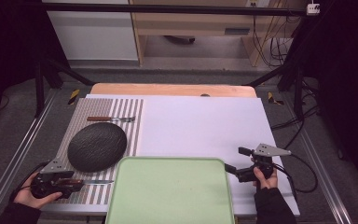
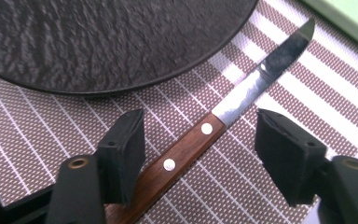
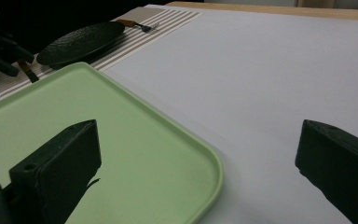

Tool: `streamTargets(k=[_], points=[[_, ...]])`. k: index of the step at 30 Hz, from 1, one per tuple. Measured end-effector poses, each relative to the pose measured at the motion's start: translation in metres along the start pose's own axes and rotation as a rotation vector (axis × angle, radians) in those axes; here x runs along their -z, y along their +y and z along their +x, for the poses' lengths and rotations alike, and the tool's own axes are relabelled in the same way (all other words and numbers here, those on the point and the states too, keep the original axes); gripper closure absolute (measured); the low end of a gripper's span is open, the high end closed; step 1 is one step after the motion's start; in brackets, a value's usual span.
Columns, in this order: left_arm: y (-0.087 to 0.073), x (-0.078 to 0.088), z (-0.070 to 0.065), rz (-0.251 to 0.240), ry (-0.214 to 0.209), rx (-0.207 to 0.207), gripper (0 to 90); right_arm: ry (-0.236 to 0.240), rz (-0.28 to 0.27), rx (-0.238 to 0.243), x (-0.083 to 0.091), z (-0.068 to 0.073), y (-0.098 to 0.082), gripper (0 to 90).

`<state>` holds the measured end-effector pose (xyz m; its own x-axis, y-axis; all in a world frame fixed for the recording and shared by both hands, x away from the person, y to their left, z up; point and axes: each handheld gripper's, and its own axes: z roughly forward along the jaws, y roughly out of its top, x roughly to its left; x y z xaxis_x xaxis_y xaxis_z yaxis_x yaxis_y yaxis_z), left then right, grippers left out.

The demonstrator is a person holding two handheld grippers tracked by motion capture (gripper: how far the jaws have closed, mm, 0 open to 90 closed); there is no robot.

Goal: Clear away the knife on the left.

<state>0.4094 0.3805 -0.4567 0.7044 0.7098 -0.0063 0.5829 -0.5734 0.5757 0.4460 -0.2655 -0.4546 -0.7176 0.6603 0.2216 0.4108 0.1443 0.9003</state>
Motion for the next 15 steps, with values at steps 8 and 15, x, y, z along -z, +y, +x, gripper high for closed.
streamTargets(k=[8,15], points=[[-0.0001,0.0007,-0.0023,0.031,0.003,-0.057,46.0,0.0,0.001,0.0,-0.0001,0.0,0.0,0.7],[-0.0008,0.0024,-0.0051,0.052,0.01,-0.107,61.1,-0.001,0.003,-0.002,-0.0003,0.0,-0.0001,0.8]])
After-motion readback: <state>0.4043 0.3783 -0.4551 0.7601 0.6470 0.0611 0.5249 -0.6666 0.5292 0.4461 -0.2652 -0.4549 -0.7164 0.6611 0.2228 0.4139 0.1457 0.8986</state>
